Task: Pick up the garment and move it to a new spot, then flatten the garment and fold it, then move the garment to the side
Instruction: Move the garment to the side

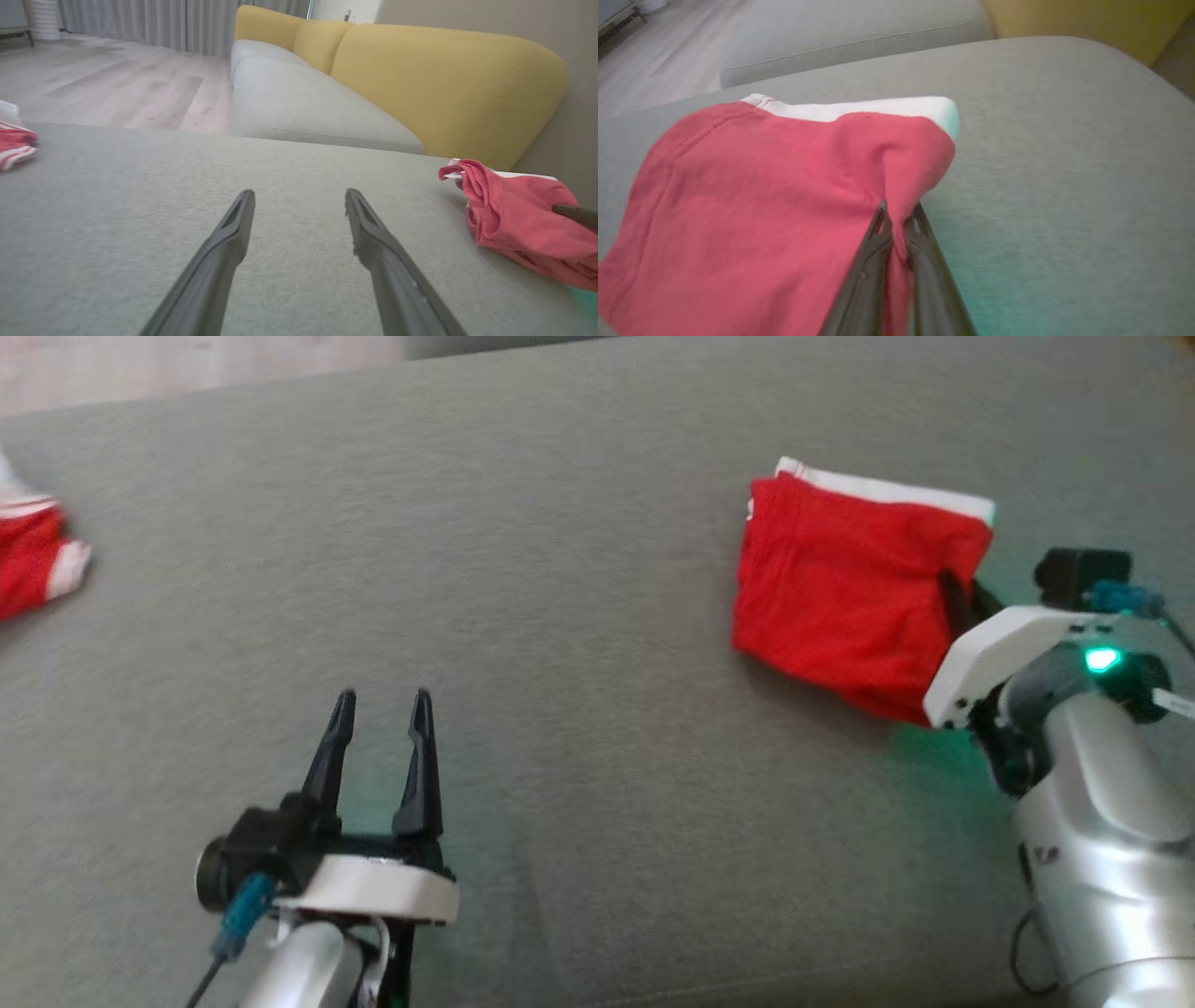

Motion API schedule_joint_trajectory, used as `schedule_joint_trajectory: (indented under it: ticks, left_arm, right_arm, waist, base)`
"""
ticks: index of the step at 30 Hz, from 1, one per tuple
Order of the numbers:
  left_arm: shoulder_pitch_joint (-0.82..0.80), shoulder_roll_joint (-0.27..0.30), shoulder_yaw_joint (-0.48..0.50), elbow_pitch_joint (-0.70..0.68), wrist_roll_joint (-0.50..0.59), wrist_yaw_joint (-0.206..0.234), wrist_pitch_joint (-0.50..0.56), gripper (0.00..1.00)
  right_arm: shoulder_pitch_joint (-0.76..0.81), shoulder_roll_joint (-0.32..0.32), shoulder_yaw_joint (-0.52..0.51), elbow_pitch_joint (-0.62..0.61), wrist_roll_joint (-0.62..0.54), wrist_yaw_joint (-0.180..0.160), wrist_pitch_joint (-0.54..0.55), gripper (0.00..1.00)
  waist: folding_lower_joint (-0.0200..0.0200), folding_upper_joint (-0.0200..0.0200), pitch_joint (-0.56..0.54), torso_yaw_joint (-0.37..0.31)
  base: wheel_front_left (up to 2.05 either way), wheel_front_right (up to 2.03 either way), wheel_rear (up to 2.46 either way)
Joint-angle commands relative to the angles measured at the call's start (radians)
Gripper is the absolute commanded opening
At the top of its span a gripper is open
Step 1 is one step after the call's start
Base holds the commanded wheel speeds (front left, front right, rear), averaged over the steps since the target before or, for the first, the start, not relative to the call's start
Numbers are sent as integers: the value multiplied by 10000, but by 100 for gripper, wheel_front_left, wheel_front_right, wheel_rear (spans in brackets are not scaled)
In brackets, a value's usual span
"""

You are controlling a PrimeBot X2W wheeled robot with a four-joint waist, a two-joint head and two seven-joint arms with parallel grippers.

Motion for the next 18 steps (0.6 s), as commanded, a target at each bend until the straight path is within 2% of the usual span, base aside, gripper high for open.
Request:
schedule_joint_trajectory:
  ticks: [1, 5, 9, 13, 18]
  left_arm:
    - [-549, 222, 292, -406, 138, 18, 103, 100]
    - [-821, 363, 259, -596, 243, 35, 301, 100]
    - [-956, 479, 285, -734, 292, 73, 409, 100]
    - [-1107, 625, 293, -884, 347, 101, 566, 100]
    - [-1227, 784, 381, -1119, 403, 228, 688, 100]
  right_arm:
    - [-494, -148, 23, -531, -88, 65, -28, 0]
    - [-617, -279, -256, -764, -182, 65, -30, 0]
    - [-769, -225, -406, -818, -253, 65, -70, 0]
    - [-1180, -485, -645, -600, -768, 65, -193, 0]
    - [-2004, -1016, -1077, -75, -1264, 65, -294, 0]
  waist:
    - [-1, 0, 608, -1167]
    - [-1, 0, 966, -1660]
    - [-1, 0, 1200, -1801]
    - [-1, 0, 1475, -1642]
    - [-1, 0, 1875, -1073]
  base:
    - [0, 0, 0]
    - [0, 0, 0]
    - [0, 0, 0]
    - [0, 0, 0]
    - [0, 0, 0]
